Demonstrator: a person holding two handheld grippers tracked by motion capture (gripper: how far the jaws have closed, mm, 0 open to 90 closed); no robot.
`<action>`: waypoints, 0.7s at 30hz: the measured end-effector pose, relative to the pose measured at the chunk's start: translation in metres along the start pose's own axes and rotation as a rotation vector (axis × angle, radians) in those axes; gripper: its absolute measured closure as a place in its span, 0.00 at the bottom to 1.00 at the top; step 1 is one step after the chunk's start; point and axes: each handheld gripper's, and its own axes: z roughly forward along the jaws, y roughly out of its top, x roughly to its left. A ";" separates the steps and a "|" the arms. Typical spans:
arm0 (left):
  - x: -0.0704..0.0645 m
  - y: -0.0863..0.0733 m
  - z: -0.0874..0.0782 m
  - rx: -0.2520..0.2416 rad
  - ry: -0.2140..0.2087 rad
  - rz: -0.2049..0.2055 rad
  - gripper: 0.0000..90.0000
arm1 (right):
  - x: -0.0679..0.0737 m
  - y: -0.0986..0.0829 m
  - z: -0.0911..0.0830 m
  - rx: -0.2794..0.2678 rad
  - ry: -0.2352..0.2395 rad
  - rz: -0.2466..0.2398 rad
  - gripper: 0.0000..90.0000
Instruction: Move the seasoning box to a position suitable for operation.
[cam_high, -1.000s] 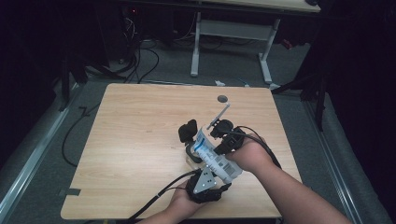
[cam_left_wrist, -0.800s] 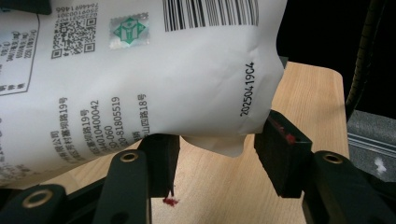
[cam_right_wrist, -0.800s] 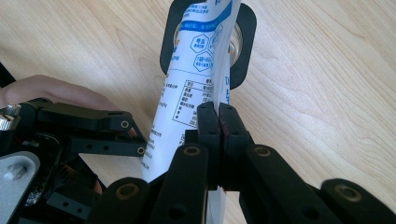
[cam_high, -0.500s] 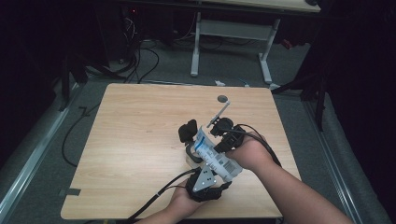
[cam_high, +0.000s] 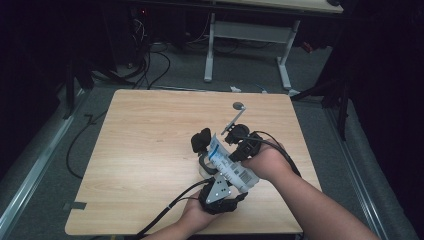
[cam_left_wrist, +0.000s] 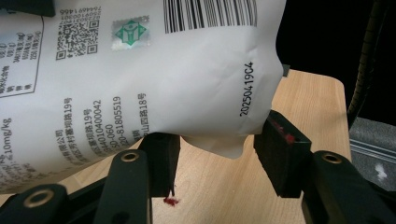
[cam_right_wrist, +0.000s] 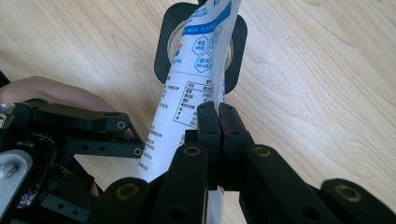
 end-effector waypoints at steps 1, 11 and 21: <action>0.000 0.000 0.000 0.000 0.000 0.000 0.57 | 0.000 0.000 0.000 0.001 0.000 0.002 1.00; 0.001 0.001 0.001 0.001 -0.001 0.003 0.57 | -0.001 0.001 -0.001 -0.001 0.002 0.006 1.00; 0.002 0.001 0.001 0.000 0.002 0.009 0.57 | -0.002 0.001 -0.001 -0.001 -0.002 0.002 1.00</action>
